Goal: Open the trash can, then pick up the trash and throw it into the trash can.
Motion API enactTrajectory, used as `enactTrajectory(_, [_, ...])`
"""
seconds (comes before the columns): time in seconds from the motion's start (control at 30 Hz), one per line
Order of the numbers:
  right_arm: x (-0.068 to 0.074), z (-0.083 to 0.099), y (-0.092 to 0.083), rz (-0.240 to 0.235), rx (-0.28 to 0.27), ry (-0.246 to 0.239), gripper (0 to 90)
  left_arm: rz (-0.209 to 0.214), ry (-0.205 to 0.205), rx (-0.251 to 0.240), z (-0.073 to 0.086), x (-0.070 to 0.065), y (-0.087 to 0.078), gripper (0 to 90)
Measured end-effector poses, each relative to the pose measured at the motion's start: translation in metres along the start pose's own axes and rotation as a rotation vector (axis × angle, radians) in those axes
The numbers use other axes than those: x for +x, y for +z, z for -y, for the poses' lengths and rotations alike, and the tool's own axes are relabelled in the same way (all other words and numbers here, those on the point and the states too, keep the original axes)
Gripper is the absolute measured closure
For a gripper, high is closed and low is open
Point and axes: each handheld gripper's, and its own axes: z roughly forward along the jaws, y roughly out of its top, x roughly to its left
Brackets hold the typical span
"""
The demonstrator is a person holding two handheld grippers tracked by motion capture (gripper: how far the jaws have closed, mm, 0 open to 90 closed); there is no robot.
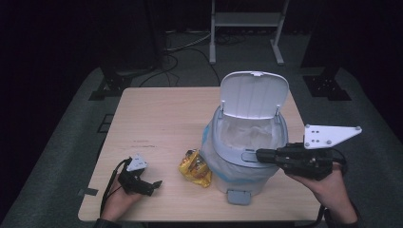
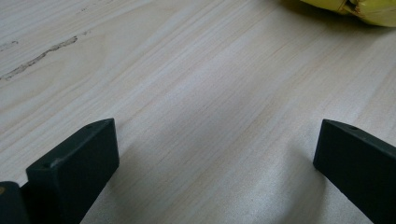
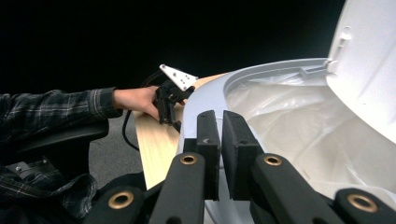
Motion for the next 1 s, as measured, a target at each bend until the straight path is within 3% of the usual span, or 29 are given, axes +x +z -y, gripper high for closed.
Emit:
enactTrajectory(0.77, [-0.006,0.012,-0.036,0.118,-0.025,0.035,77.3,0.0,-0.001,0.0,0.0,0.0,0.0,0.0])
enactTrajectory(1.0, [-0.008,0.017,-0.043,0.151,-0.032,0.045,68.3,0.001,-0.001,0.0,0.0,0.0,0.0,0.0])
